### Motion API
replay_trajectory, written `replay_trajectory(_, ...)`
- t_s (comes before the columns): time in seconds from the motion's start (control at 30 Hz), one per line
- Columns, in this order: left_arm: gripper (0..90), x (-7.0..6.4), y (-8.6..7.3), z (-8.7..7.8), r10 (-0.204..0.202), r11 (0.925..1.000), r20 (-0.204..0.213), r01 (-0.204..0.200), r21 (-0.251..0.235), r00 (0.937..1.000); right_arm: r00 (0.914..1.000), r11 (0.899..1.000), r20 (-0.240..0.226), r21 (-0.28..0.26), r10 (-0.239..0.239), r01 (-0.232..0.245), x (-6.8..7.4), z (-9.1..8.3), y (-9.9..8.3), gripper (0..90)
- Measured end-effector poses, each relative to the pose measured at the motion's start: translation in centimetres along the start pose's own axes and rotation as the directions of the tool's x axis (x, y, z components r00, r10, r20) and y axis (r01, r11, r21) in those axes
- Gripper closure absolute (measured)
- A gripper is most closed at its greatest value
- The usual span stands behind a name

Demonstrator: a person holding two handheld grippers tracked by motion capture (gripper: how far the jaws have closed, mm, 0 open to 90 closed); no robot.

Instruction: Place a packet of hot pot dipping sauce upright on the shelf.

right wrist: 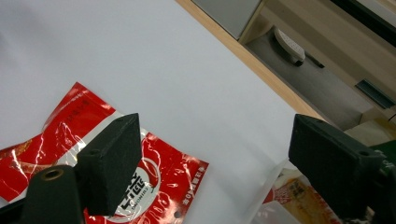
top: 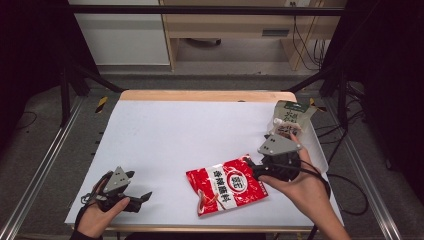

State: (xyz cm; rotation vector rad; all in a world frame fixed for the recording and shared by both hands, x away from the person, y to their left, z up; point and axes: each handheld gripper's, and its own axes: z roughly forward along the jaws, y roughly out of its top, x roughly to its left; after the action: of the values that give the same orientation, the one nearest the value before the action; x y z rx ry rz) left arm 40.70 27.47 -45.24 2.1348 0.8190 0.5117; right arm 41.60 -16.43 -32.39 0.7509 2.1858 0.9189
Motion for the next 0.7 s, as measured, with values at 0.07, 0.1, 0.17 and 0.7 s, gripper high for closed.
replay_trajectory(0.07, 6.7, -0.1, 0.0, 0.0, 0.001, 1.0000, 0.000, -0.001, -0.003, 1.0000, 0.9998, 1.000, -0.007, 0.011, 0.018, -0.018, 0.7, 0.5, -0.5, 17.4)
replay_trajectory(0.1, 6.7, -0.1, 0.1, 0.0, 0.003, 1.0000, 0.001, -0.003, -0.005, 1.0000, 0.9997, 1.000, -0.013, 0.008, 0.021, -0.021, 1.1, 0.8, -0.8, 17.4)
replay_trajectory(0.17, 6.8, -0.3, 0.1, 0.2, 0.012, 0.9999, 0.004, -0.012, -0.005, 0.9999, 0.9991, 0.999, -0.021, 0.004, 0.036, -0.035, 1.7, 1.2, -1.4, 17.4)
replay_trajectory(0.7, 6.2, -3.0, 2.4, 1.7, 0.060, 0.9958, 0.005, -0.059, -0.070, 0.9982, 0.9903, 0.990, -0.036, 0.050, 0.134, -0.133, 4.6, 3.5, -6.6, 18.0)
